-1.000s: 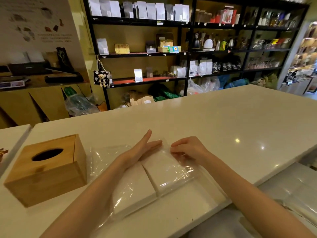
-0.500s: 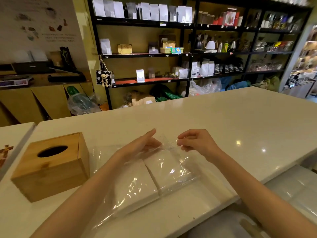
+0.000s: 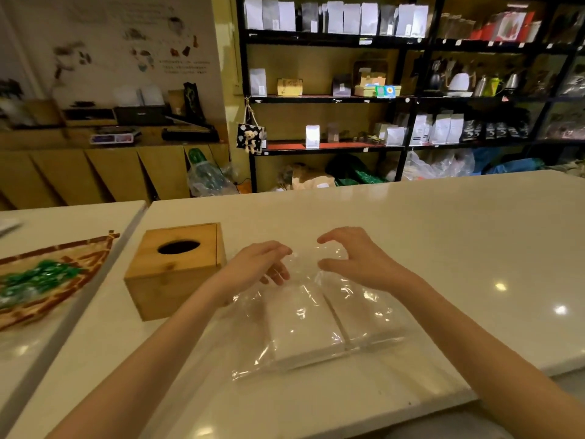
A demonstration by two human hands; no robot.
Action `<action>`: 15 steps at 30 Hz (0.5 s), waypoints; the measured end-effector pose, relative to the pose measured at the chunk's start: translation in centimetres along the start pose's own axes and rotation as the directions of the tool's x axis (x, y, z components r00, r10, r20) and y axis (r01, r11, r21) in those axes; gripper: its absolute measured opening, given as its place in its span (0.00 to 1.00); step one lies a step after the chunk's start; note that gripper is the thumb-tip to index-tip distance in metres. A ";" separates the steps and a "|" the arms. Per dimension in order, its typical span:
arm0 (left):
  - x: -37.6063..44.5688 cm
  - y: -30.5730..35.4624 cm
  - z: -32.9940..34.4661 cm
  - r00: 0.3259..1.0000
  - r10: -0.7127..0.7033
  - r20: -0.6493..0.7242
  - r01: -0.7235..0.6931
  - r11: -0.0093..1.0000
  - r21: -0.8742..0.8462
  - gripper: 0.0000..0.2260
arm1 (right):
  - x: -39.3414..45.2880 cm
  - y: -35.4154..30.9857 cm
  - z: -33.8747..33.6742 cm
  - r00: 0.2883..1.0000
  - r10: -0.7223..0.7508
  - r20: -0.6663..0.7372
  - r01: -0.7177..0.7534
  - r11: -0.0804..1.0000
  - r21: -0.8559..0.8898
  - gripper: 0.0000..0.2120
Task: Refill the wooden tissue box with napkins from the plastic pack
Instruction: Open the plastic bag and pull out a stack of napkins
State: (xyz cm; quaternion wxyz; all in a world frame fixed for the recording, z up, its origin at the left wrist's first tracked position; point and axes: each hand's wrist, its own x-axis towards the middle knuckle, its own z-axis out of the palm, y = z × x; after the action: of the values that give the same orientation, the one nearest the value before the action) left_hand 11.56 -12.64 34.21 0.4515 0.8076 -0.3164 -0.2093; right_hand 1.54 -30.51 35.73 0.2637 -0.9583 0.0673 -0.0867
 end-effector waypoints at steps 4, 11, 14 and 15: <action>-1.0 -0.5 -0.1 0.992 -0.020 -0.125 0.006 0.993 -0.117 0.13 | 2.0 -3.7 2.4 0.971 -0.053 0.233 0.016 0.987 0.158 0.20; -1.8 -2.4 1.0 0.978 -0.049 -0.202 0.002 0.974 -0.225 0.19 | 4.3 -4.2 4.2 0.962 -0.035 0.270 -0.001 0.991 0.132 0.13; -2.0 -2.6 1.3 0.981 -0.050 -0.186 -0.022 0.930 -0.366 0.21 | 4.3 -3.7 4.3 0.962 -0.053 0.267 0.013 0.989 0.149 0.08; -2.1 -2.7 1.4 0.982 -0.052 -0.179 -0.024 0.916 -0.400 0.21 | 4.2 -3.7 4.2 0.962 -0.076 0.261 0.028 0.982 0.185 0.08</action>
State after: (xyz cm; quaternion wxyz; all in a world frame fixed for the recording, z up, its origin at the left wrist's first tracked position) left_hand 10.07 -11.00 31.31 0.6333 0.7162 -0.2174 -0.1965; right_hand 6.81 -26.04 34.61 0.3532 -0.9350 -0.0021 0.0306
